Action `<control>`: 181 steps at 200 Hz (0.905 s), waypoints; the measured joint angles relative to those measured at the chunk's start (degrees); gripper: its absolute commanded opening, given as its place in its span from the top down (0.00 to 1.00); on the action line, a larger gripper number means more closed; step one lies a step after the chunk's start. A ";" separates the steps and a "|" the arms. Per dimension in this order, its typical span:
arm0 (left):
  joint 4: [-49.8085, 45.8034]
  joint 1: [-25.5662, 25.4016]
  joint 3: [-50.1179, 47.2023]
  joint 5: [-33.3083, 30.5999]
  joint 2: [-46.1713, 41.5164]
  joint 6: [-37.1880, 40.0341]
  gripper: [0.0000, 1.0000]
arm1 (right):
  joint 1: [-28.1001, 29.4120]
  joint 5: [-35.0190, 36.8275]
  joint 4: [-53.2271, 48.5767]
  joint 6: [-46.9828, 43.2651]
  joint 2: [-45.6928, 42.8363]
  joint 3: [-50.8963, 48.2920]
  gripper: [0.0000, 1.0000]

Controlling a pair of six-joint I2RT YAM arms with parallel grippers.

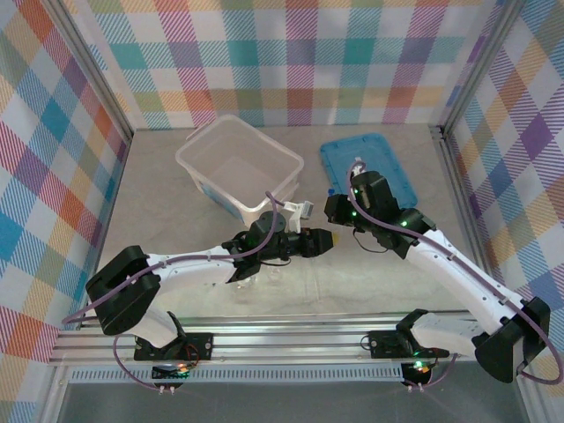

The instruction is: Organize the chemistry lab equipment

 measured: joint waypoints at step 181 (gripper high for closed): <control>-16.37 3.50 1.09 -0.63 -1.99 13.14 1.00 | -7.21 -4.70 -11.39 -9.20 -4.94 7.19 0.44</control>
